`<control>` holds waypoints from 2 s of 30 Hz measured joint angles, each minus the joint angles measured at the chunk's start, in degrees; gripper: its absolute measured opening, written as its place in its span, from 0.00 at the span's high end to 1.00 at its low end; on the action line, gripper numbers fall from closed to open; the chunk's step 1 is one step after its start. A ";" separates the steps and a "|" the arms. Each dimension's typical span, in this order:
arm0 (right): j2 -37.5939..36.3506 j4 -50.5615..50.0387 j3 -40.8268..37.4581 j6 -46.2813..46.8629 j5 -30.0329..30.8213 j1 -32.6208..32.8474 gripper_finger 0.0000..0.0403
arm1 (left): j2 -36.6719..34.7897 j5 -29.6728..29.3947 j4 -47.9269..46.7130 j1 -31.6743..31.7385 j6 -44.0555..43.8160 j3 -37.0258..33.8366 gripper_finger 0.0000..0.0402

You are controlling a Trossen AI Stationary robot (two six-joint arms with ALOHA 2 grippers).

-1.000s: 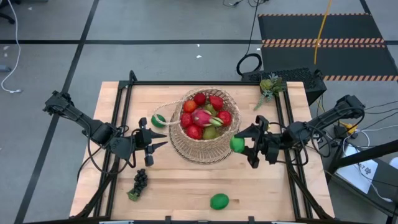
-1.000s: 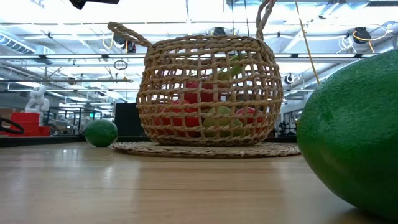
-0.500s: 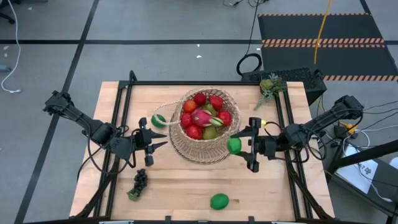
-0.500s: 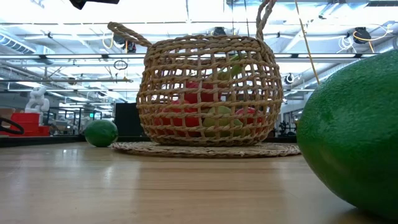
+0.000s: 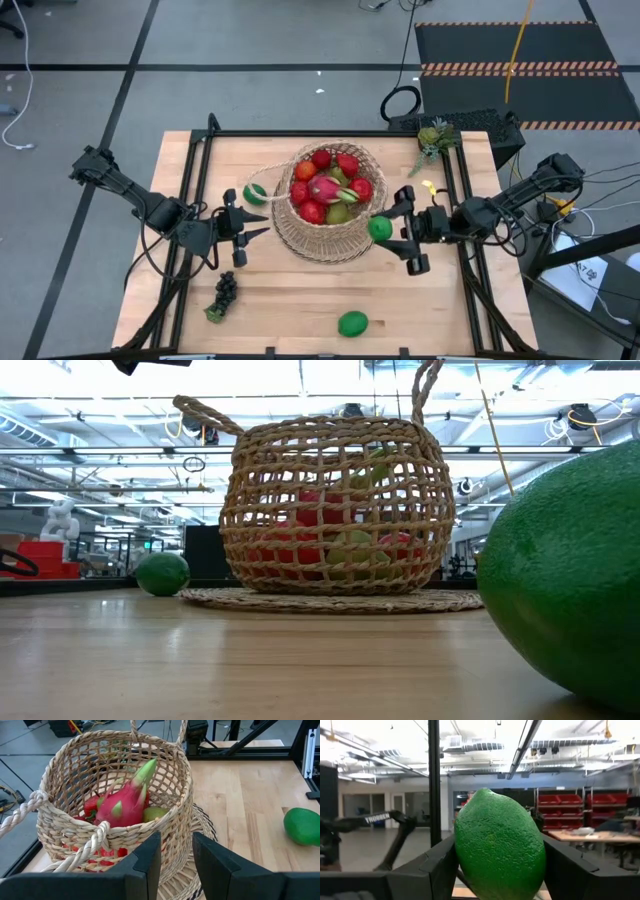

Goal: Build produce basket
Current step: Put the top right green lime into the basket

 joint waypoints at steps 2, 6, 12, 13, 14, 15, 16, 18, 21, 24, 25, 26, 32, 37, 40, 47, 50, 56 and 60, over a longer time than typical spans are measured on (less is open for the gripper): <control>0.02 -0.02 0.00 1.99 0.00 0.00 0.42 | 0.00 0.00 0.00 0.02 0.00 0.00 0.72; 0.02 -0.01 0.00 5.38 0.00 0.00 0.42 | 0.00 0.00 0.04 0.02 0.00 0.00 0.72; 0.02 -0.02 0.00 10.05 0.00 0.00 0.42 | 0.00 0.00 0.04 0.00 0.00 0.00 0.72; 0.02 -0.02 0.00 11.16 0.00 0.00 0.42 | 0.00 0.02 0.02 0.00 0.00 0.00 0.72; 0.02 -0.02 0.00 12.35 0.04 0.00 0.42 | 0.00 0.02 0.02 0.02 0.00 0.00 0.72; 0.02 -0.02 0.00 13.61 0.11 0.00 0.42 | 0.00 0.00 0.02 0.02 0.00 0.00 0.72; 0.02 -0.02 0.00 14.54 0.11 0.00 0.42 | 0.00 0.00 0.02 0.02 0.02 0.00 0.72; 0.02 -0.02 0.00 15.58 0.12 0.00 0.42 | 0.00 0.00 0.02 0.02 0.04 0.00 0.72; 0.02 -0.03 0.00 16.55 0.08 0.00 0.42 | 0.00 0.01 0.02 0.01 0.03 0.00 0.72; 0.00 -0.05 0.00 16.57 -0.06 -0.02 0.42 | 0.00 0.01 0.05 0.01 0.02 0.00 0.72; 0.02 -0.05 0.00 16.56 -0.17 -0.02 0.42 | 0.00 0.00 0.15 0.02 0.02 0.00 0.72; 0.02 -0.06 0.00 16.48 -0.17 0.00 0.42 | 0.00 0.02 0.34 0.00 0.02 0.00 0.72; 0.02 -1.49 0.00 13.49 1.67 0.00 0.42 | 0.00 0.01 0.44 0.01 -0.39 0.00 0.72; 1.61 -2.38 0.00 7.43 8.77 -0.02 0.42 | 0.00 0.02 0.44 0.00 -0.43 0.00 0.72; 3.04 -4.58 1.06 5.24 12.77 -0.54 0.42 | 0.00 0.00 0.44 0.01 -0.44 0.00 0.72; 9.01 -24.18 13.36 6.13 15.15 -5.17 0.42 | 0.00 0.00 0.39 0.02 -0.44 0.00 0.72; 12.31 -35.55 20.35 8.51 15.12 -8.69 0.42 | 0.00 0.00 0.35 0.01 -0.44 0.00 0.72; 20.02 -49.37 32.11 8.93 14.42 -15.31 0.42 | 0.00 0.00 0.26 0.02 -0.42 0.00 0.72; 23.87 -55.06 36.86 8.85 13.13 -19.86 0.42 | 0.00 0.00 0.26 0.02 -0.44 0.00 0.72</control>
